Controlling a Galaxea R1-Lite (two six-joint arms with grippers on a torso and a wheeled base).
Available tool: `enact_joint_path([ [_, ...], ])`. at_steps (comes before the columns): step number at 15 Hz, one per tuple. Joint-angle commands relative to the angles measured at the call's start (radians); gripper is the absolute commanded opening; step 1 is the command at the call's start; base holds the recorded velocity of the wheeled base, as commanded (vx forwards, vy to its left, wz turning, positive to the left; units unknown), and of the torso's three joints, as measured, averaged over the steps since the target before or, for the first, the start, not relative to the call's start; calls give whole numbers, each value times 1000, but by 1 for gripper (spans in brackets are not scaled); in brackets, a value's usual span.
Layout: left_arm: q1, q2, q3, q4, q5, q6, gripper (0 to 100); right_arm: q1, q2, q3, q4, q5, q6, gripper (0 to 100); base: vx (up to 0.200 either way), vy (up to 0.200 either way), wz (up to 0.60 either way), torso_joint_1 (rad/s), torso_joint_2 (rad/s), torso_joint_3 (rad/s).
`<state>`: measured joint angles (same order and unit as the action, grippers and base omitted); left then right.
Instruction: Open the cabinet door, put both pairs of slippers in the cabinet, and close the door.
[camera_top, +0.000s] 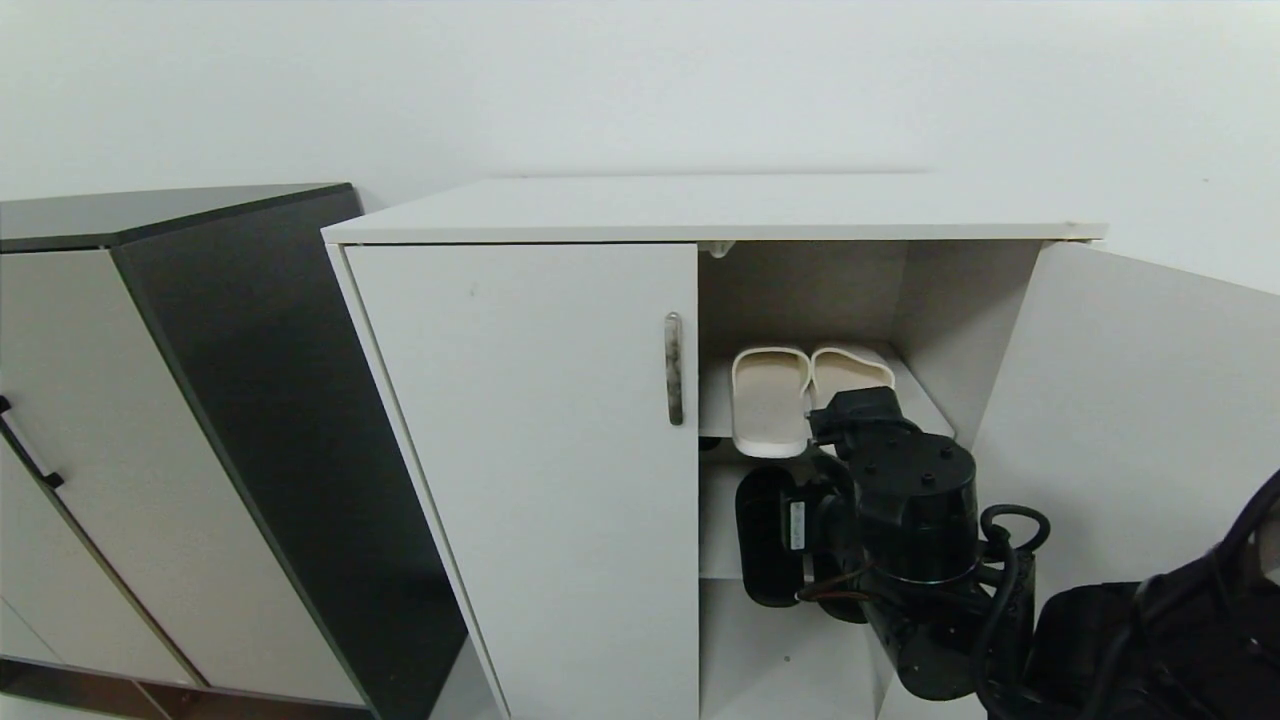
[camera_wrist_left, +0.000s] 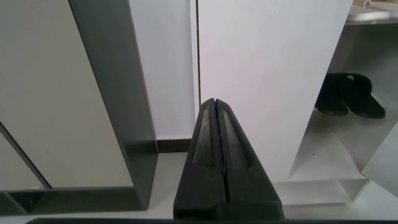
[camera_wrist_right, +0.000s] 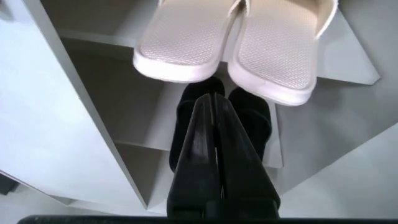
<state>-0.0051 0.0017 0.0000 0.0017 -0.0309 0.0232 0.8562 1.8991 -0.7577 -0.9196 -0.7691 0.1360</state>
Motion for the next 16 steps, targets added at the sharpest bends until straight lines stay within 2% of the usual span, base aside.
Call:
enact_joint_path([
  [1, 1, 0, 0, 0, 0, 0, 0, -2, 18, 17, -27, 1, -3, 0, 0, 0, 0, 0, 0, 0],
  [3, 1, 0, 0, 0, 0, 1, 0, -2, 21, 21, -38, 7, -4, 0, 0, 0, 0, 0, 0, 0],
  [16, 1, 0, 0, 0, 0, 1, 0, -11, 23, 63, -51, 36, -26, 0, -200, 0, 0, 2, 1, 4],
])
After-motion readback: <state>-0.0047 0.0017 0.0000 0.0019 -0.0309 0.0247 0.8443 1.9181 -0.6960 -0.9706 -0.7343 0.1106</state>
